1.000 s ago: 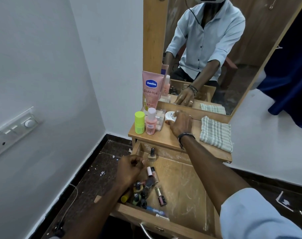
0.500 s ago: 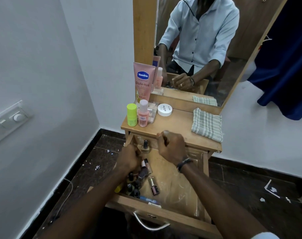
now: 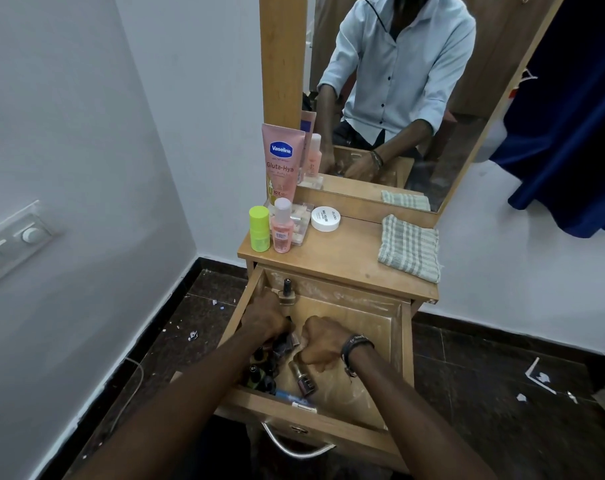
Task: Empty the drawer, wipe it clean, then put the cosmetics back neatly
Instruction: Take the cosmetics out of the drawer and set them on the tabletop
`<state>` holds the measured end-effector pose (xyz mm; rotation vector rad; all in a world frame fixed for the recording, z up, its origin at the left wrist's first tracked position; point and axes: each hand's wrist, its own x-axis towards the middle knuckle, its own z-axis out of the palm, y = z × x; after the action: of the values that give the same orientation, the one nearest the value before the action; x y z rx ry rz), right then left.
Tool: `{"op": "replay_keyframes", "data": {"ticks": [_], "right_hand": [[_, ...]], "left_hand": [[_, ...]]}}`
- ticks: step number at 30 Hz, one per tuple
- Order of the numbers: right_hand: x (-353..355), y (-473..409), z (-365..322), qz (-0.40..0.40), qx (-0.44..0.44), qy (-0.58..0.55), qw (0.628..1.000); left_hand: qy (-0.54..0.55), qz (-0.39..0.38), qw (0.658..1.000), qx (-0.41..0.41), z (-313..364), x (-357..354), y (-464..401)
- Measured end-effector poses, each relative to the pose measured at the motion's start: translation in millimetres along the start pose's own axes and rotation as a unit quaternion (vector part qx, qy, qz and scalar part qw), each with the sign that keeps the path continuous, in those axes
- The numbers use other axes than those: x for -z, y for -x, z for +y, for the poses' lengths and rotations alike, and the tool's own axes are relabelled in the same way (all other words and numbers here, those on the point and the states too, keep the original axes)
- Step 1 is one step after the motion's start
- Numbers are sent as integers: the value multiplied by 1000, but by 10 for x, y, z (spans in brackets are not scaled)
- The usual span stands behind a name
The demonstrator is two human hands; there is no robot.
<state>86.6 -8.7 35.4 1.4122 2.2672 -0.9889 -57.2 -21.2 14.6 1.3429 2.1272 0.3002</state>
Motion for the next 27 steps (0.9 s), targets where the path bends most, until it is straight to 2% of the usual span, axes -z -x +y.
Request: {"op": "replay_keyframes", "data": {"ticks": [4,7,10,16,20,24,27], "right_hand": [[5,92,-103,-28,7,40,999],[-70,106,-104,1,18,107,994],[-112,112,-74,14,22,101,995],[-7,188,56,0,28,-4,1000],[220,233,177,11,30,-93,995],[592,312,231,71,77,-153,983],[865,374,149,130,106,-247,955]], "left_hand": [[7,3,1000,11,16,-29,-2],[43,-4,999,21,11,-1,2],[98,-7,995,17,-33,-14,-43],[271,3,963,-14,-82,4,-6],[366,-26,930,-15,-78,100,67],[408,-32,912,-28,-83,132,119],[417,-22,908,-40,-103,140,143]]}}
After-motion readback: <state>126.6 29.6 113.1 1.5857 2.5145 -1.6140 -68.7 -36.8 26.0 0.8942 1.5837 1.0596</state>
